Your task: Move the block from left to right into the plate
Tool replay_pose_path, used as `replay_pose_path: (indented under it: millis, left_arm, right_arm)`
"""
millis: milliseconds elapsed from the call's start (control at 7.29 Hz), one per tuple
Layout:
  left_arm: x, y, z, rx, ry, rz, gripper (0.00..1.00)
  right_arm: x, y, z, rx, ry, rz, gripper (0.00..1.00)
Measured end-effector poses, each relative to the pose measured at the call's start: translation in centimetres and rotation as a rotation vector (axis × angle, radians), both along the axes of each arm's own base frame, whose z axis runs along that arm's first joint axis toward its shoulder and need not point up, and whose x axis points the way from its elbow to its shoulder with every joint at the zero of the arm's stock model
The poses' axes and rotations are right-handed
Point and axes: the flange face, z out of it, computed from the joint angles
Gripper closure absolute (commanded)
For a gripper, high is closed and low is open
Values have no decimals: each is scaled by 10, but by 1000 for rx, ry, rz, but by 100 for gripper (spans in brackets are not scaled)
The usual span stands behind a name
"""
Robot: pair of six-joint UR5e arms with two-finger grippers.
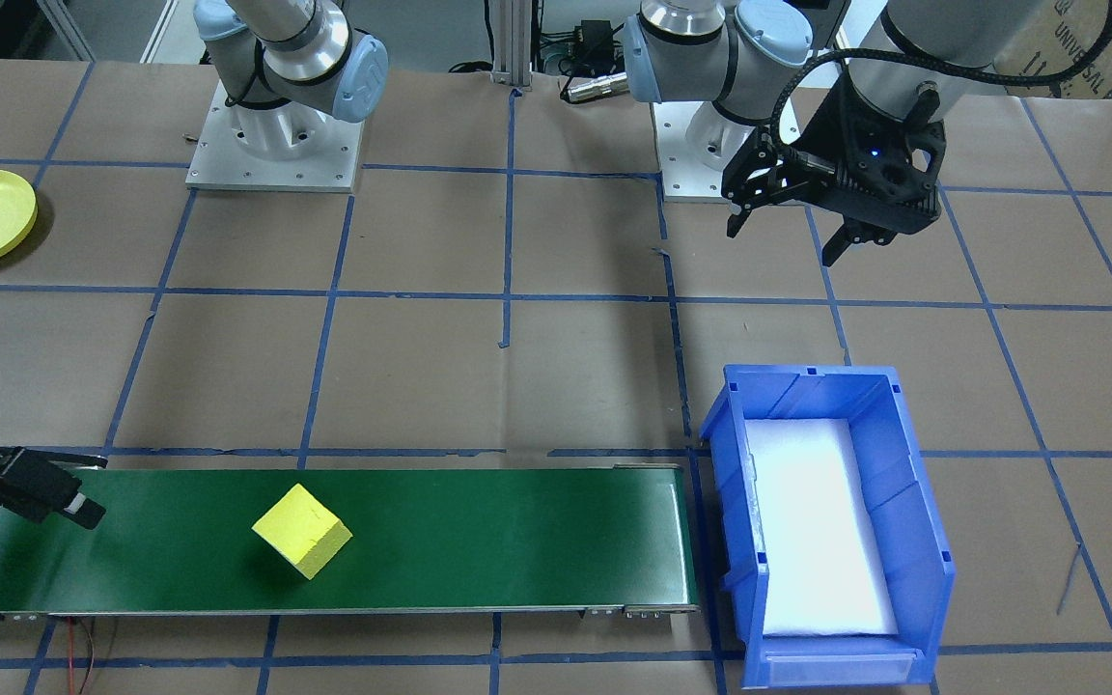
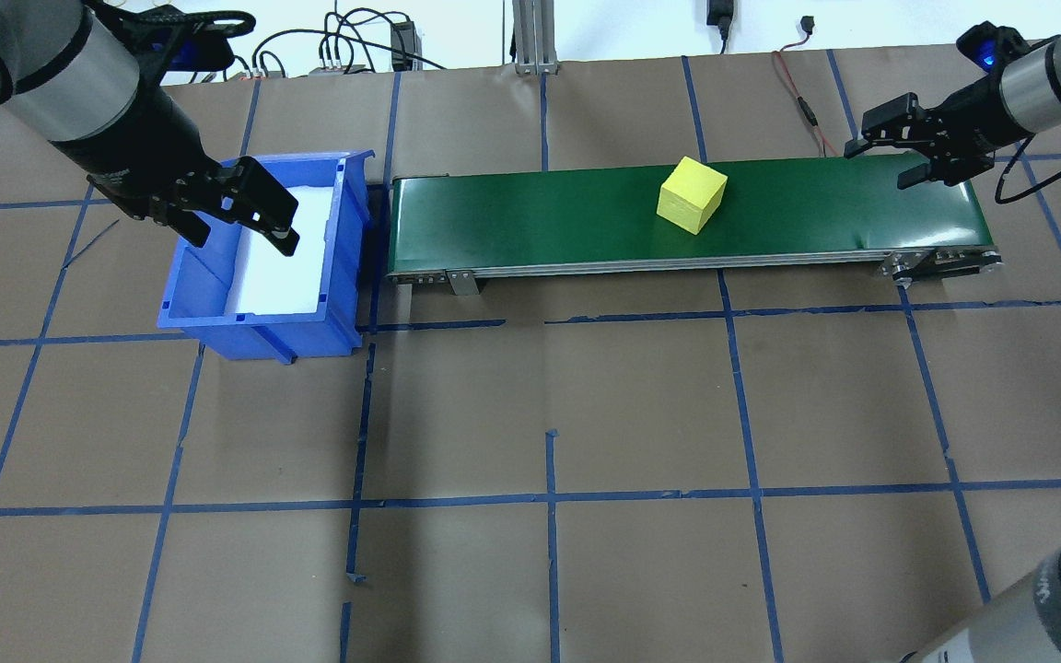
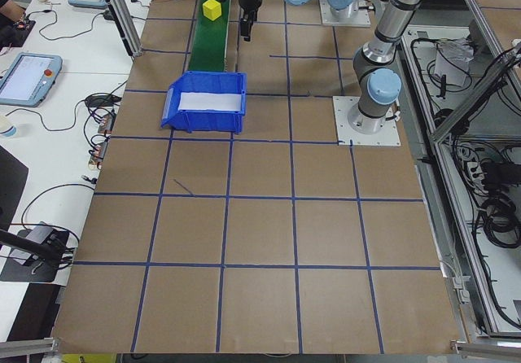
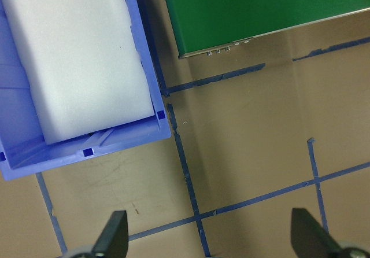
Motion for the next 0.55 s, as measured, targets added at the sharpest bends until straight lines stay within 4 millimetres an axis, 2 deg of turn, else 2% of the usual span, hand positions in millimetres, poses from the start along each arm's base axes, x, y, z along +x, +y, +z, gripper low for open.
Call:
replay_pose_path:
  millis: [549]
  left_arm:
    - [-2,0,0,2,3,-2,0]
  right_arm:
    - [16,-9,-11,-9,15,18,0]
